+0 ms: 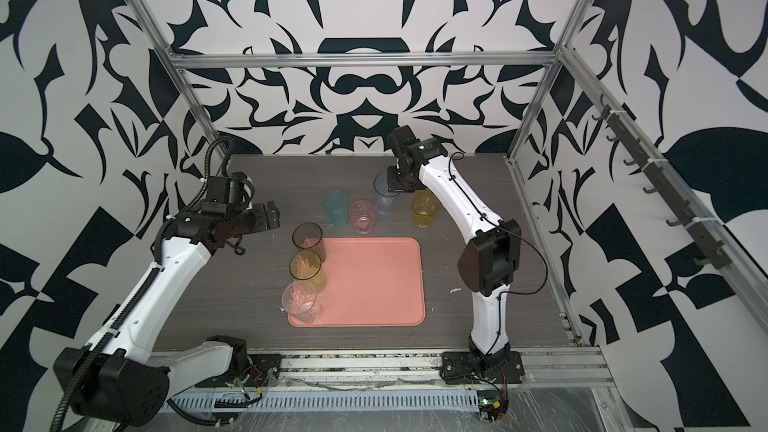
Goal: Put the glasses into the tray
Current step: 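Lift the blue cup with the right gripper and carry it over the tray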
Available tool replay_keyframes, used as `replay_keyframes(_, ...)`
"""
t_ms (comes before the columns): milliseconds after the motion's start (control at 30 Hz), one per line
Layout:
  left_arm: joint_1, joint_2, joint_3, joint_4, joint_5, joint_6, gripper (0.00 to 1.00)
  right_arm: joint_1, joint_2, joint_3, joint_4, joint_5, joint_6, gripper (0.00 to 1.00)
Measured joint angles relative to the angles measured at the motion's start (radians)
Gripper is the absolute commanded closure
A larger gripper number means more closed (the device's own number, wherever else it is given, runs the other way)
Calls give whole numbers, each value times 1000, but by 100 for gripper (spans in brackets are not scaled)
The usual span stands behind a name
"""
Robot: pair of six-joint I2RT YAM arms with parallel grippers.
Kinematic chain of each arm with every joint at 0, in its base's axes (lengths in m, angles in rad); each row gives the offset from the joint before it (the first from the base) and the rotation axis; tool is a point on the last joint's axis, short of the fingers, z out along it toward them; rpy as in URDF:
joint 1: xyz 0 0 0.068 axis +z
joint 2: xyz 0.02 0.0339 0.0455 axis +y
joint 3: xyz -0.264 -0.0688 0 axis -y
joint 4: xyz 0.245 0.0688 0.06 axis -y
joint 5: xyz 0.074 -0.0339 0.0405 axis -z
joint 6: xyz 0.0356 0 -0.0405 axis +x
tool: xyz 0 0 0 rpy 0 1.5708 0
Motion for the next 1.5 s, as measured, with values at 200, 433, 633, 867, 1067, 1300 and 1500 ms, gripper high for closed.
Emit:
replay_keyframes(200, 0, -1, -3, 2, 0, 0, 0, 41, -70, 0, -58, 43, -4, 100)
replay_keyframes(433, 0, -2, -5, 3, 0, 1, 1, 97, -153, -35, -97, 71, -5, 100)
replay_keyframes(633, 0, -3, -5, 5, -3, 3, 0, 166, -228, -134, -100, 74, -3, 100)
replay_keyframes(867, 0, -3, -5, 5, -6, 3, 1, 220, -286, -299, -40, 89, 20, 100)
replay_keyframes(1067, 0, -3, -5, 5, -7, 3, 0, 252, -296, -414, 38, 111, 53, 100)
replay_keyframes(1300, 0, -3, -5, 5, -7, 4, 0, 283, -295, -475, 114, 119, 87, 100)
replay_keyframes(1500, 0, -2, -5, 5, -6, 3, 1, 307, -272, -478, 156, 119, 104, 100)
